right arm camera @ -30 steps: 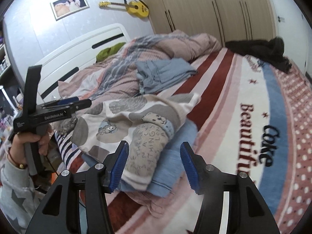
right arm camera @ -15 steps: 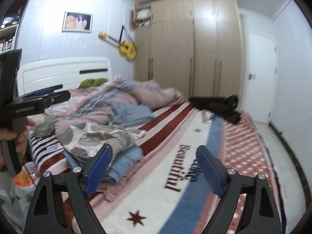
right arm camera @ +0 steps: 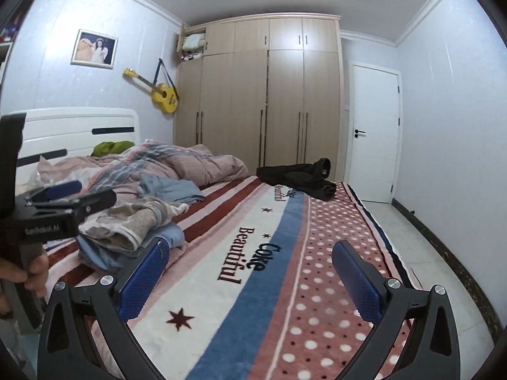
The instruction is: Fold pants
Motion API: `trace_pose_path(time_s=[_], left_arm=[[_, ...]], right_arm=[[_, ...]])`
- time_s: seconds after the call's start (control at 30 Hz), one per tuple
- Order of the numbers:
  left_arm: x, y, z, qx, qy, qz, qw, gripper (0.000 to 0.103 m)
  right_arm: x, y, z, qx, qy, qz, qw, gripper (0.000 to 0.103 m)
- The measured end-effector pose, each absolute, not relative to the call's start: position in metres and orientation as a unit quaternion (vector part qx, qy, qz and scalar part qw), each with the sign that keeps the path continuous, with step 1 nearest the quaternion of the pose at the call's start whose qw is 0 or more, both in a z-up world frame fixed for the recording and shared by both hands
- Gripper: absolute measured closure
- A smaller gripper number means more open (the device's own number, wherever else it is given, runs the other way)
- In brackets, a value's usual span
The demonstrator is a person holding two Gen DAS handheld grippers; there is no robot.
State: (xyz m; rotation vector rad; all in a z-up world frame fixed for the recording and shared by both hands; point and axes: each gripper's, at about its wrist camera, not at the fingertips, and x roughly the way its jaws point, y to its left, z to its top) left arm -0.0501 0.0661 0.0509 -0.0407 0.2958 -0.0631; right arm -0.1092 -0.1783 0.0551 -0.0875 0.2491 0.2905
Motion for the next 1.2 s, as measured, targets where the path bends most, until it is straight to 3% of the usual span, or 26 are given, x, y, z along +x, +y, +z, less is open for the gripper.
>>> trace_pose_path(time_s=[1.2], left_arm=[[-0.0582, 0.0689, 0.051, -0.03, 0.148, -0.032, 0.988, 0.001]], right_arm=[[-0.1182, -0.1877, 0.0588, -0.042, 0.117, 0.136, 0.983, 0.001]])
